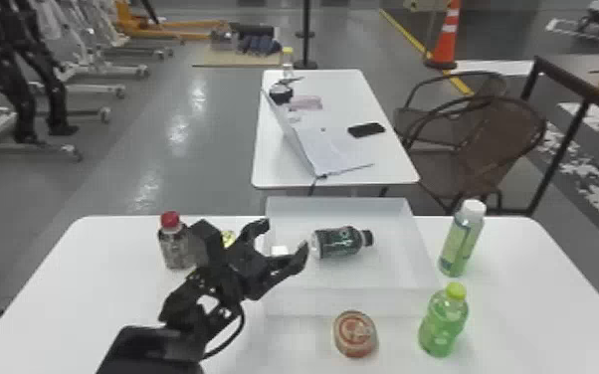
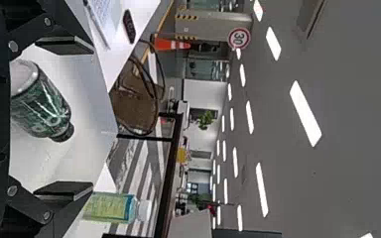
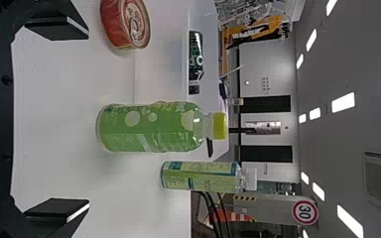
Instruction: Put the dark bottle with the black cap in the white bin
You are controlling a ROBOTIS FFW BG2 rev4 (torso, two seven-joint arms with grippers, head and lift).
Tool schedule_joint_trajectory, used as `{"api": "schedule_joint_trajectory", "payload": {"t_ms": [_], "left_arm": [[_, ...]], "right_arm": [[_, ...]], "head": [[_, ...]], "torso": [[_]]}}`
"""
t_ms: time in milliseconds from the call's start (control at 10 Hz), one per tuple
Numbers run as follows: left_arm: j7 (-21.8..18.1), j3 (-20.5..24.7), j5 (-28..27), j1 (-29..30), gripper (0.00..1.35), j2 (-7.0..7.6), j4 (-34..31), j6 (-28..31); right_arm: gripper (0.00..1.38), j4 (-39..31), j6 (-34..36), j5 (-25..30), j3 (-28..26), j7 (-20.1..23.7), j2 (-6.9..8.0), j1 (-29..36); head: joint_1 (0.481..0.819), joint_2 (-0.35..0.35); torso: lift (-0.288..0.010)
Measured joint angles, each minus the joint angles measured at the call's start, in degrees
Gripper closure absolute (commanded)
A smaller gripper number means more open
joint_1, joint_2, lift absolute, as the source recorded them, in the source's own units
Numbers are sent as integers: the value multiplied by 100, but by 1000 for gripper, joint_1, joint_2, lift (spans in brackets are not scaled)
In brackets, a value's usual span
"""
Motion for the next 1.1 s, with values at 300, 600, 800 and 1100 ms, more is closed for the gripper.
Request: {"api": "schedule_joint_trajectory", "payload": {"t_ms": [300,600,800,1100], "left_arm": [[513,1301,-339,1783,312,-56,-1858,60],[1049,2209,-389,3192,312,-76,-2469,-288],[1130,2625,-601,3764,312,-76,-2500,-563],[1159,2833,-819,4175,312,-76,-2479,-746]], "right_arm": [[98,-62,0,43,0,0,0,34],[98,-91,0,56,0,-1,-4,60],[98,-131,31,57,0,-9,-37,81],[98,-176,77,73,0,-8,-60,111]], "head": [[549,0],[549,0],[549,0],[549,0]], "torso": [[-100],[-100],[-100],[-100]]}}
